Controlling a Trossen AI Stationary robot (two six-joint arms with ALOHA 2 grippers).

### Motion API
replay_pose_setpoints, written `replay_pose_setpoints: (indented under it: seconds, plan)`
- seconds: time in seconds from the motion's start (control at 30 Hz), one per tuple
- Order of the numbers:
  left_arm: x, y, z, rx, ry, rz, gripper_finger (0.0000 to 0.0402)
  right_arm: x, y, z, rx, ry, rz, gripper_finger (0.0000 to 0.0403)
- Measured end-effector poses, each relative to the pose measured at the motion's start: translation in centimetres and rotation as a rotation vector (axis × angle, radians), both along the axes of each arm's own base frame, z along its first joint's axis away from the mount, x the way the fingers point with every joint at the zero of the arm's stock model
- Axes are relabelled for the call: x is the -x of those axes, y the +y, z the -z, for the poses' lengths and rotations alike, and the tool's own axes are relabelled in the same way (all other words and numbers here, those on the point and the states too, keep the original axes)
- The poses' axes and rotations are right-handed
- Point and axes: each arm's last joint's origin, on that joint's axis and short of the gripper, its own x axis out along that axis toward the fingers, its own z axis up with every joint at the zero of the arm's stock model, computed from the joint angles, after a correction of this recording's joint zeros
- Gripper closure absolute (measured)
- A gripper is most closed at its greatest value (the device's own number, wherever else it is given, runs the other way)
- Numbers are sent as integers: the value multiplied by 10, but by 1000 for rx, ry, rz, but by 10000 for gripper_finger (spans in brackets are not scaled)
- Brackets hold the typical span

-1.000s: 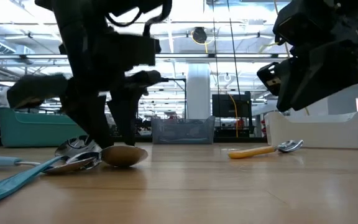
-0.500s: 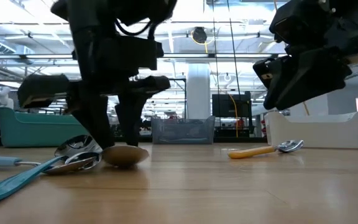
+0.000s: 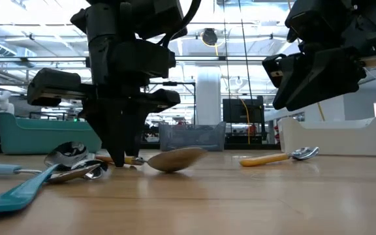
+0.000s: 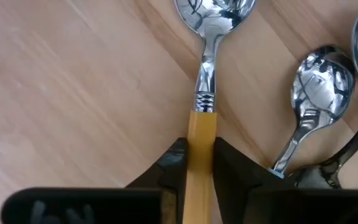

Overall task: Sort silverware by color (type)
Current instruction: Put the yellow spoon into the green bin

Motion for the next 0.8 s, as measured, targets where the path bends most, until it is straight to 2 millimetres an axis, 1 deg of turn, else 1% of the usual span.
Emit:
replay_pose_setpoints:
  seconds: [0.1, 0.23, 0.3, 0.37, 0.43, 0.53, 0.6, 0.8]
  plan:
    - [-1, -2, 0, 1, -11, -45, 353, 0, 0, 0, 0, 0, 0, 316]
    - [-10, -6, -8, -16, -47, -190, 356, 0, 0, 0, -4, 1, 3, 316]
    - [-15, -8, -16, -39, -73, -272, 357, 0, 0, 0, -6, 1, 4, 316]
    - [-20, -10, -27, -55, -112, -349, 362, 0, 0, 0, -9, 2, 7, 316]
    - [-23, -15, -37, -63, -121, -404, 363, 0, -1, 0, -10, 1, 44, 316]
    - [-25, -22, -47, -52, -134, -445, 363, 0, -4, 0, 20, -8, 150, 316]
    - [-25, -28, -50, -47, -151, -456, 363, 0, -5, 1, 53, -11, 194, 316]
    - [-21, -41, -51, -74, -183, -509, 362, 1, -6, 2, 65, 3, 214, 316]
